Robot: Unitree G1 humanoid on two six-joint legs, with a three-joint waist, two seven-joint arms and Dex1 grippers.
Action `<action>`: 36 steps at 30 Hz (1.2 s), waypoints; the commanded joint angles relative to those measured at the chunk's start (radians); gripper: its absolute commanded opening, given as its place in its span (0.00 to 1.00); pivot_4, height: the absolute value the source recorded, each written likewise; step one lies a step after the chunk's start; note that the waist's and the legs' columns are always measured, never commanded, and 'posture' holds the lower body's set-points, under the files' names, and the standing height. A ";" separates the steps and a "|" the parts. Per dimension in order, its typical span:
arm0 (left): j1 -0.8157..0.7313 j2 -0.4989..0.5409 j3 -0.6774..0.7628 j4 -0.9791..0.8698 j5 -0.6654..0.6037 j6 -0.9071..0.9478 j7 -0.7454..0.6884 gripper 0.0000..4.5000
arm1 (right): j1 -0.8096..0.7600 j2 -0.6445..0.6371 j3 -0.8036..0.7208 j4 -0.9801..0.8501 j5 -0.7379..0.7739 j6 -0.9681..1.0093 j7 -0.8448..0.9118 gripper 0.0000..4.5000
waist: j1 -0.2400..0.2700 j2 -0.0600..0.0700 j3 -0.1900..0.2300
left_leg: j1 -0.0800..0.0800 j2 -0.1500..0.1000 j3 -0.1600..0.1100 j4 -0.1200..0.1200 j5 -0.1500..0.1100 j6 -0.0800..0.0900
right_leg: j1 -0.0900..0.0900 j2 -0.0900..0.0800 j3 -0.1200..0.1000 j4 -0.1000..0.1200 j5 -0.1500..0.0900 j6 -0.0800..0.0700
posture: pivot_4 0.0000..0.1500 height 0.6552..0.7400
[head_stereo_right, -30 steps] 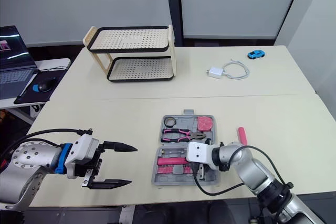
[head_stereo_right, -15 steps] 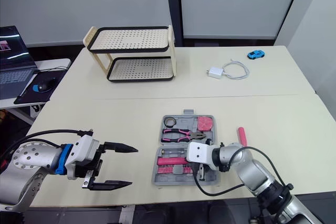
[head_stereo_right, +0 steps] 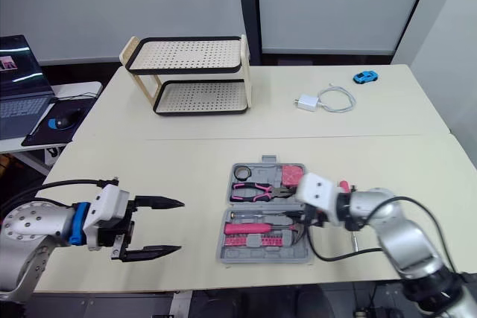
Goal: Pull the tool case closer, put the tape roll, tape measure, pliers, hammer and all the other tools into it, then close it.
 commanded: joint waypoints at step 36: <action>-0.106 0.040 0.141 0.252 0.035 -0.027 0.091 1.00 | 0.465 -0.083 -0.686 0.271 0.067 -0.180 -0.085 0.99 | -0.001 0.000 0.000 | 0.002 0.000 0.003 0.000 0.000 0.000 | 0.003 0.000 0.002 0.001 0.000 0.000 | 1.00 1.00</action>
